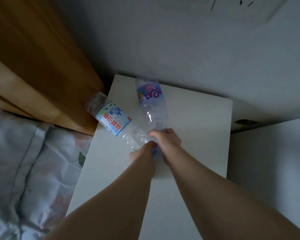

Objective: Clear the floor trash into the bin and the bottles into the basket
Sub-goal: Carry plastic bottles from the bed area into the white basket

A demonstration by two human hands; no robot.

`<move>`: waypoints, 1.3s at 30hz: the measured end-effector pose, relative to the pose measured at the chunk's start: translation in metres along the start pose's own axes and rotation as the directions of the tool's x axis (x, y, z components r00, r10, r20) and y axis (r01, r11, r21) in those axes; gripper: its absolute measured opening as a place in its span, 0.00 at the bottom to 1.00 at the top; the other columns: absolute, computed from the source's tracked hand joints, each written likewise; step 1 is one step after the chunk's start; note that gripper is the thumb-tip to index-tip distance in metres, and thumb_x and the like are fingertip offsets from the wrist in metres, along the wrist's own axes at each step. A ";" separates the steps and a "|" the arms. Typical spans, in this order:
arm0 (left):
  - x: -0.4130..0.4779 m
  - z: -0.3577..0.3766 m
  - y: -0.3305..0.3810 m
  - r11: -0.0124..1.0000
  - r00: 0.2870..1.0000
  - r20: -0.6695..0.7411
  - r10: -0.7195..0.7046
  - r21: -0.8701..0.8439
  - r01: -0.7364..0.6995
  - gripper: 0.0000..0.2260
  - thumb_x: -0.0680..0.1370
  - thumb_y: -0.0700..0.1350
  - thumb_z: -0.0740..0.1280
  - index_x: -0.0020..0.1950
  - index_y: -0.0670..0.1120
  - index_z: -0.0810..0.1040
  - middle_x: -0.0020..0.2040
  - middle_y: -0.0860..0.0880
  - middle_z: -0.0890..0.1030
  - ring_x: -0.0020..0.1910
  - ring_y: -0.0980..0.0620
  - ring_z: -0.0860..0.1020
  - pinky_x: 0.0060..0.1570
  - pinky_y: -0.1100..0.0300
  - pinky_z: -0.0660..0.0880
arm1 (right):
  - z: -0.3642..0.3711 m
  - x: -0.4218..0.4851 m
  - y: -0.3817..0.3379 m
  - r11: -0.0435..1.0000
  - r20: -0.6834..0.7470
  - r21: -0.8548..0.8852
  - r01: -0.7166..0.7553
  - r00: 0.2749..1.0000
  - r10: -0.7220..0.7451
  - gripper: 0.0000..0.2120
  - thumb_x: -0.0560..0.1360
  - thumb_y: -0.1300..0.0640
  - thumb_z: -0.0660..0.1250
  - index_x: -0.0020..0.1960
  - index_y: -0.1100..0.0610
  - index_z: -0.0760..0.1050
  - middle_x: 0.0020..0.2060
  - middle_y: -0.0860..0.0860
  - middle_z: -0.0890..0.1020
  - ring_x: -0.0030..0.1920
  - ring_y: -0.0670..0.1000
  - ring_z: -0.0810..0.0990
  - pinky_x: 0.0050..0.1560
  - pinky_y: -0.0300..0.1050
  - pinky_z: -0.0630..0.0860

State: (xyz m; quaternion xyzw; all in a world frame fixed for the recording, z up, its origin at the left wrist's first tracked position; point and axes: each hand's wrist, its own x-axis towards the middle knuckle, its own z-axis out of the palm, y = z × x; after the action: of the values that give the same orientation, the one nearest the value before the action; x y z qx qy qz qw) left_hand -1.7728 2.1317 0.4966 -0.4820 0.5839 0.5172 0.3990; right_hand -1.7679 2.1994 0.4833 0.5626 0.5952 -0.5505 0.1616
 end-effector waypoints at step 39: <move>-0.116 -0.170 -0.167 0.954 0.971 -0.097 0.217 -0.192 -0.232 0.06 0.76 0.40 0.67 0.40 0.43 0.71 0.34 0.47 0.74 0.33 0.52 0.75 0.34 0.59 0.71 | -0.063 -0.197 0.128 0.969 0.385 -0.237 0.064 0.922 0.033 0.10 0.73 0.52 0.67 0.48 0.58 0.73 0.36 0.52 0.78 0.34 0.50 0.75 0.36 0.40 0.70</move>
State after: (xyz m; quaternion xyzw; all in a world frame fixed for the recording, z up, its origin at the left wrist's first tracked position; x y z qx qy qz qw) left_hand -1.5790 1.9811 0.5968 -0.4696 0.5939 0.5972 0.2647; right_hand -1.5704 2.1247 0.6039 0.4141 0.6194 -0.5741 0.3395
